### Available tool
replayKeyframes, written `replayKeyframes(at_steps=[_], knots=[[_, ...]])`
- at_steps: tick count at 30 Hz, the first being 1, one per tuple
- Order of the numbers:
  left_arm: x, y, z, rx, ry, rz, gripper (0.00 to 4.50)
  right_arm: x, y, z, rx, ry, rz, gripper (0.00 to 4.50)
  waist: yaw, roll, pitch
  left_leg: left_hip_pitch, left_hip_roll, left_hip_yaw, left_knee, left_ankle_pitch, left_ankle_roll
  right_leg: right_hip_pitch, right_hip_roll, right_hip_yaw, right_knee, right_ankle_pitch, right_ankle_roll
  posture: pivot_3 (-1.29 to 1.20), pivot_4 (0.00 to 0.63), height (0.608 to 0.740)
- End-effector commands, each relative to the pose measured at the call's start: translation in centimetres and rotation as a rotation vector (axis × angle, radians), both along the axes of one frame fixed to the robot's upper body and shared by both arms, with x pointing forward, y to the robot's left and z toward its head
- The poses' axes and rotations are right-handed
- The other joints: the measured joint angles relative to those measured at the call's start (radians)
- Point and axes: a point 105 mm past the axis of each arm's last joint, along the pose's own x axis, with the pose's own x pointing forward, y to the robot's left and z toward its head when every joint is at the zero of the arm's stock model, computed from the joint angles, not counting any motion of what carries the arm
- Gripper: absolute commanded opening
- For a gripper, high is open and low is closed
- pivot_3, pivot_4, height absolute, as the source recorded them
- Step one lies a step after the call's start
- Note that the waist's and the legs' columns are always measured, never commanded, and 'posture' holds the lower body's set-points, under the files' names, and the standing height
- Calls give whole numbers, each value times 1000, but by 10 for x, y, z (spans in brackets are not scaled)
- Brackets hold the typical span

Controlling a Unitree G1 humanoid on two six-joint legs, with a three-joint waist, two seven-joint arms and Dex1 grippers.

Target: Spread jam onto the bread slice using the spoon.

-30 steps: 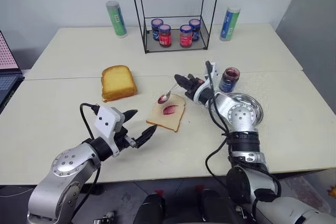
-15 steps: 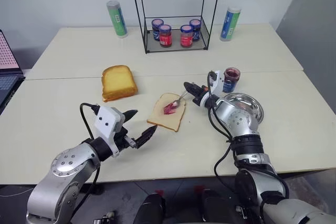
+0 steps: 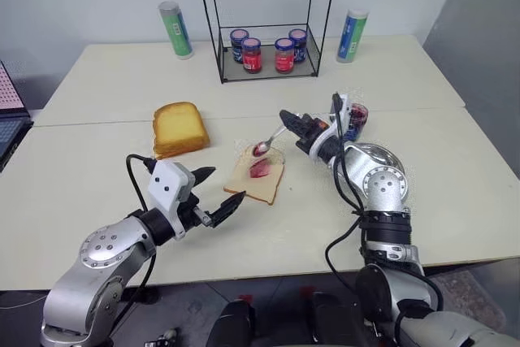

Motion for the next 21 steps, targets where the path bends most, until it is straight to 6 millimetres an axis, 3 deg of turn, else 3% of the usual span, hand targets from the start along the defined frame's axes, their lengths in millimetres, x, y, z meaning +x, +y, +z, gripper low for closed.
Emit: replayKeyframes(at_steps=[1, 3, 8, 19, 21], knots=[[-7, -6, 1, 5, 3, -49, 4500, -5, 8, -7, -8, 6, 15, 35, 2, 0, 0, 0, 0, 0, 0, 0, 0, 0, 0, 0, 0, 0, 0, 0, 150, 740], [-8, -6, 1, 3, 4, -49, 4500, -4, 8, -12, -14, 16, 10, 35, 4, 0, 0, 0, 0, 0, 0, 0, 0, 0, 0, 0, 0, 0, 0, 0, 150, 740], [-11, -9, 0, 16, 11, -67, 4500, 4, -13, -66, -187, 65, -89, 35, 3, 0, -1, 1, -1, 0, 0, 0, 0, 0, 0, 0, 0, 0, 0, 0, 150, 740], [-8, -6, 0, 23, 15, -74, 4500, -4, -40, -67, -219, 39, -115, 35, 22, 1, -1, 1, -1, 0, 1, 0, 0, 2, -1, 0, 0, 0, 0, 0, 150, 740], [-8, -6, -2, 27, 20, -82, 4500, -8, -49, -60, -218, 30, -117, 35, 25, 1, -1, 1, -1, 0, 1, 0, 0, 2, -1, 0, 0, 0, 0, 0, 150, 740]])
